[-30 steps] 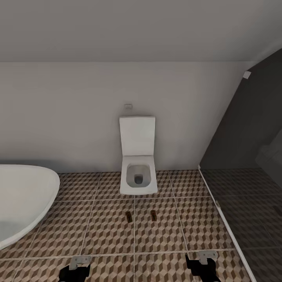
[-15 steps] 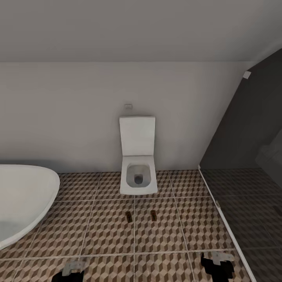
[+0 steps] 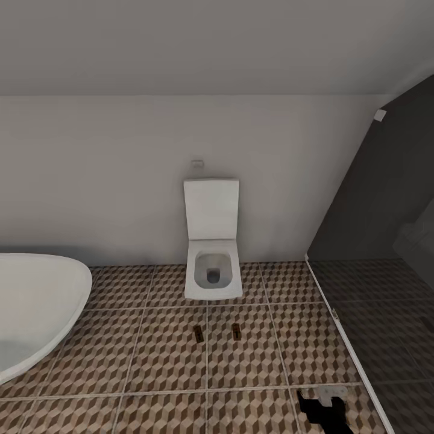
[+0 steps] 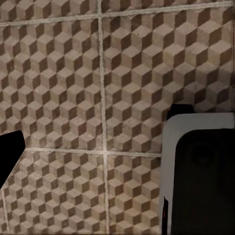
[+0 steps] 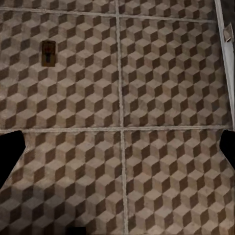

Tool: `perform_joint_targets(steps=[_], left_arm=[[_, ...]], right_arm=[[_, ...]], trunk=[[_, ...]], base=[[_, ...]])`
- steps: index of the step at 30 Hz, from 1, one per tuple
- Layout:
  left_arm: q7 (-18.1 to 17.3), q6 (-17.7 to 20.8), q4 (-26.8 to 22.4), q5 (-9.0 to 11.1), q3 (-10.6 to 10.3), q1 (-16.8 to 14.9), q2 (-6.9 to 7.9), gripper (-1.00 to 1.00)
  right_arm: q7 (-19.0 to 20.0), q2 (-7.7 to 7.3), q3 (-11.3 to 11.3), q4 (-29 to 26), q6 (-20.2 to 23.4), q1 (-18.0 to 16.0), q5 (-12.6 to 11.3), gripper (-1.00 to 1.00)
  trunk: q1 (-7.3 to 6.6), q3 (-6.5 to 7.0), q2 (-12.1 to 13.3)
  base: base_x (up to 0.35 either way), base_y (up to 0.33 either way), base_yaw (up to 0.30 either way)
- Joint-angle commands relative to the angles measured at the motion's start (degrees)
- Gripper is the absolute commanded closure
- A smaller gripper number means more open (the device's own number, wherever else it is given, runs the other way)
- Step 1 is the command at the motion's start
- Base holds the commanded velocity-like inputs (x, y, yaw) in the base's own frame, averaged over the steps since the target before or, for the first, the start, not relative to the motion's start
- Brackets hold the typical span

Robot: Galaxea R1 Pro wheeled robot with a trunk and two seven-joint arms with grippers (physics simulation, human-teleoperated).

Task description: Take the four mousetraps from the cabinet in the bathroom and place them on the bathroom floor. Make sure all four end up on the same floor surface, and ensure that at least two of them are either under or directly next to the same bathroom sink.

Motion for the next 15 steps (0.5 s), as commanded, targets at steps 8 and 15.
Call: perform_joint_targets(steps=[8, 15], left_arm=[[0.3, -3.3, 0.2, 0.2, -0.5, 1.7, -3.93, -1.0], [0.7, -3.8, 0.1, 0.2, -0.5, 1.9, -6.29, -1.0]], right_arm=[[4.9, 0.15, 0.5, 0.1, -0.3, 2.8, -0.4, -1.0], [5.6, 0.75, 0.5, 0.1, -0.5, 6.1, -0.4, -1.0]], trunk=[[0.03, -0.09, -0.1], [0.03, -0.09, -0.1]], base=[[0.0, 0.0, 0.0], [0.0, 0.0, 0.0]])
